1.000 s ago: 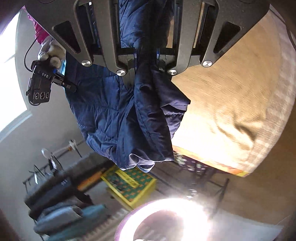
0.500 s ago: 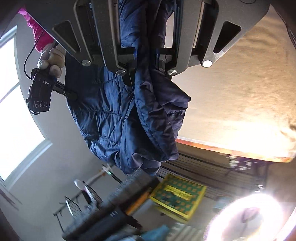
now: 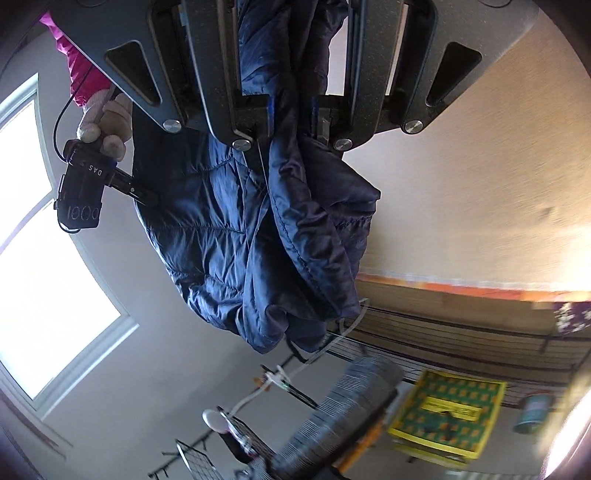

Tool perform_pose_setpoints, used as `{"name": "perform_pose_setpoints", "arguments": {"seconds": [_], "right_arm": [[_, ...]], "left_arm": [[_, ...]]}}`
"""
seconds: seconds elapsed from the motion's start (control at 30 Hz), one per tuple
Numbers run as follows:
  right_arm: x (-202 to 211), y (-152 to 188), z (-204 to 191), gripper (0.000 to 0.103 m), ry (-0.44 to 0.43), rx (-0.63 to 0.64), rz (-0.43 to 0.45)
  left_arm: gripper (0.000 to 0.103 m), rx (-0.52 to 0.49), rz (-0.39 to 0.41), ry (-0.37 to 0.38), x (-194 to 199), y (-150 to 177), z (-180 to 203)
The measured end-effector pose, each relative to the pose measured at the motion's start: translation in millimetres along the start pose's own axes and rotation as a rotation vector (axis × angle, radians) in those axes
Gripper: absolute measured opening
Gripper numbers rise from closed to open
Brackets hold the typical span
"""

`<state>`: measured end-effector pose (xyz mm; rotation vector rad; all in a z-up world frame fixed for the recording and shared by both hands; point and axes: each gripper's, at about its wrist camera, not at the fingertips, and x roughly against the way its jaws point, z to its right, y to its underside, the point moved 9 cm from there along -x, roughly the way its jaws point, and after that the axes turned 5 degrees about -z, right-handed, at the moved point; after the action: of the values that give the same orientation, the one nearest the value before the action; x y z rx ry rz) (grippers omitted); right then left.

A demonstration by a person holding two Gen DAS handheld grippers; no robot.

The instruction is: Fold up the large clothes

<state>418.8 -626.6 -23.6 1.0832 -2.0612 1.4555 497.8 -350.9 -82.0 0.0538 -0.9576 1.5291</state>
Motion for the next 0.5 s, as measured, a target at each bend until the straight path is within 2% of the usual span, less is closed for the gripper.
{"name": "perform_pose_setpoints", "arguments": {"seconds": [0.23, 0.4, 0.5], "right_arm": [[31.0, -39.6, 75.9, 0.014, 0.109, -0.002, 0.063], [39.9, -80.6, 122.9, 0.014, 0.174, 0.007, 0.108], [33.8, -106.3, 148.8, 0.014, 0.224, 0.032, 0.122]], "left_arm": [[0.01, -0.036, 0.003, 0.047, -88.9, -43.1, 51.9], [0.01, -0.059, 0.028, 0.052, -144.2, -79.0, 75.7], [0.01, -0.043, 0.038, 0.059, -176.2, -96.5, 76.5]]}}
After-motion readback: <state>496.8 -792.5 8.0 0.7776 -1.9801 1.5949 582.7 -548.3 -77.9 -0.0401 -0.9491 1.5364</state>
